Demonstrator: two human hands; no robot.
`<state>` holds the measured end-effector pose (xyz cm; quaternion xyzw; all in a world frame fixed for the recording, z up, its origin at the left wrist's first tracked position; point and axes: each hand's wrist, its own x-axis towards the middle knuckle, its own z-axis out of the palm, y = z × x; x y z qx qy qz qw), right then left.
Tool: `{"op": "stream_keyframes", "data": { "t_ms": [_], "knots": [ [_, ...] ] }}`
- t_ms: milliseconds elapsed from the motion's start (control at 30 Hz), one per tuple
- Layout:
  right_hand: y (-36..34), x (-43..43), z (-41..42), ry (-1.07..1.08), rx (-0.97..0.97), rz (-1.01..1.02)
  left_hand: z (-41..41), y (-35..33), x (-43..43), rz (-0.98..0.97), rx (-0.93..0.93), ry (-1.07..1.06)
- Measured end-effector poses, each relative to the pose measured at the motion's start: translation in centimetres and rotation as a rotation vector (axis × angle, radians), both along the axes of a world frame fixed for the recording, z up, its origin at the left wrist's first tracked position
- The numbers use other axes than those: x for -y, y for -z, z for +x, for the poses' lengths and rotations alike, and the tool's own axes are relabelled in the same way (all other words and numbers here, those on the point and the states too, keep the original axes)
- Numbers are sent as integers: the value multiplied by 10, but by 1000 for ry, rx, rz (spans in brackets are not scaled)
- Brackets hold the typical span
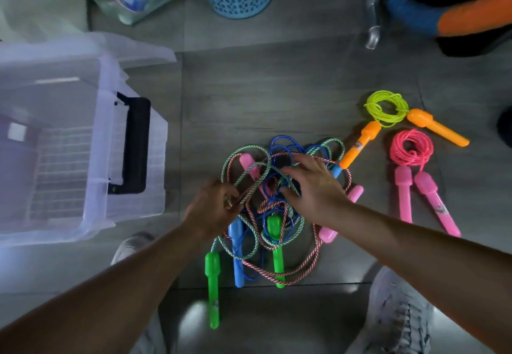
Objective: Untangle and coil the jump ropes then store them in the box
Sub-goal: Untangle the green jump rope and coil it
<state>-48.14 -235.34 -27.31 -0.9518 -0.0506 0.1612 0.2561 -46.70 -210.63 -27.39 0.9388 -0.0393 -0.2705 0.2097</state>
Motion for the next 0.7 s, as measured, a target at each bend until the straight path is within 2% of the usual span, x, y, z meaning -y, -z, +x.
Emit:
{"op": "stream_keyframes", "data": {
  "t_ms": [67, 233, 300, 400, 533, 700],
  "knots": [
    [1, -10, 13, 11, -52, 35, 0, 2, -5, 34, 4, -4],
    [5, -31, 30, -34, -226, -15, -6, 11, -3, 39, -175, -24],
    [5, -30, 30, -46, -227, 3, -7, 7, -1, 24, -212, -57],
    [3, -23, 29, -40, -214, 39, -9, 6, -7, -14, -159, -150],
    [-18, -15, 26, -118, -284, 16, -14, -22, -18, -196, -81, -160],
    [-100, -17, 18, -286, -284, 62, -21, -93, -15, -348, -24, -156]
  ]
}}
